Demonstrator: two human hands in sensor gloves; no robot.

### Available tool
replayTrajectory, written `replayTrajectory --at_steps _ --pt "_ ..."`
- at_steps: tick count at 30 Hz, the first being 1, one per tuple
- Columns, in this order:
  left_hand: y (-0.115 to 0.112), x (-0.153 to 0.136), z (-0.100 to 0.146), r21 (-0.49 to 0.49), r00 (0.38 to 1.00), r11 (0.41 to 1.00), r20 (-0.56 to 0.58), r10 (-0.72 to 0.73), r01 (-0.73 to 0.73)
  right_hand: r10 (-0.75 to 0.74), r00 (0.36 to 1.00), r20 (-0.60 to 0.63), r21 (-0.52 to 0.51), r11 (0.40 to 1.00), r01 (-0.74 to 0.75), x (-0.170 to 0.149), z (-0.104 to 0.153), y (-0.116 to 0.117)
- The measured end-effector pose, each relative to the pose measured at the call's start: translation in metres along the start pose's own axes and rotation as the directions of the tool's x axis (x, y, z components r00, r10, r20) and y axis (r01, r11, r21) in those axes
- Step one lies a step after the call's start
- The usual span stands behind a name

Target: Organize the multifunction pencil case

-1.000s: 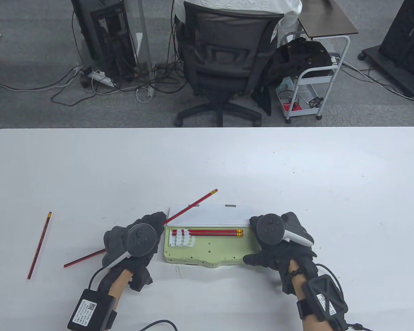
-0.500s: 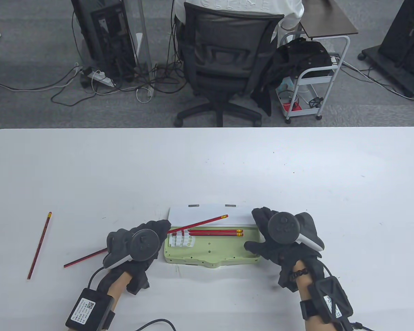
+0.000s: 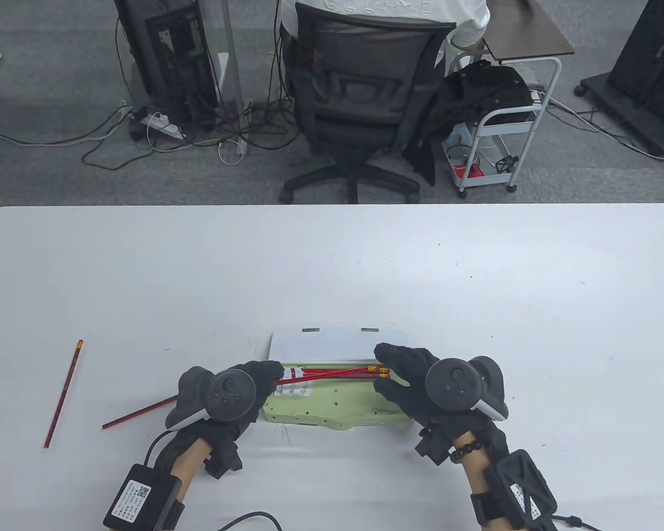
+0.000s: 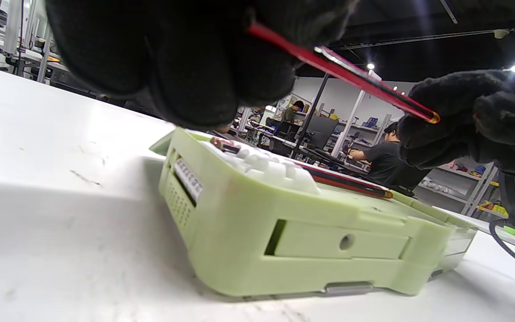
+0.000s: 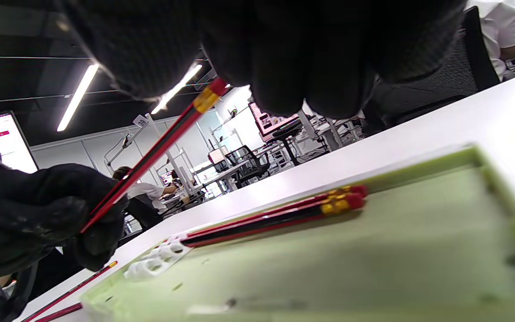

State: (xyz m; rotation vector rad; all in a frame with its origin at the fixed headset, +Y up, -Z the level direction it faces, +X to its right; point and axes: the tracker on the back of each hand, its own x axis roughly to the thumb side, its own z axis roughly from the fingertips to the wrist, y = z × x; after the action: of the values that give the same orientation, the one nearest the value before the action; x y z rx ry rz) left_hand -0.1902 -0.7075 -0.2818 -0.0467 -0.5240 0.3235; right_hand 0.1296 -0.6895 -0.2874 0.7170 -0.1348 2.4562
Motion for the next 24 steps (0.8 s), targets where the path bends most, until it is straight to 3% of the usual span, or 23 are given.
replayTrajectory --at_steps 15,19,24 --pt "-0.001 0.003 0.000 0.036 0.999 0.999 0.031 0.029 -0.030 0.161 0.987 0.019 0.073 0.984 -0.162 0.013 -0.006 0.017" --pt "-0.001 -0.009 0.001 0.069 0.995 0.993 -0.007 0.100 -0.099 0.190 0.981 -0.039 0.064 0.980 -0.188 0.006 -0.006 0.012" --pt "-0.007 -0.036 0.001 0.010 0.985 0.987 -0.064 0.163 -0.163 0.184 0.968 -0.169 0.062 0.982 -0.176 -0.021 0.002 -0.008"
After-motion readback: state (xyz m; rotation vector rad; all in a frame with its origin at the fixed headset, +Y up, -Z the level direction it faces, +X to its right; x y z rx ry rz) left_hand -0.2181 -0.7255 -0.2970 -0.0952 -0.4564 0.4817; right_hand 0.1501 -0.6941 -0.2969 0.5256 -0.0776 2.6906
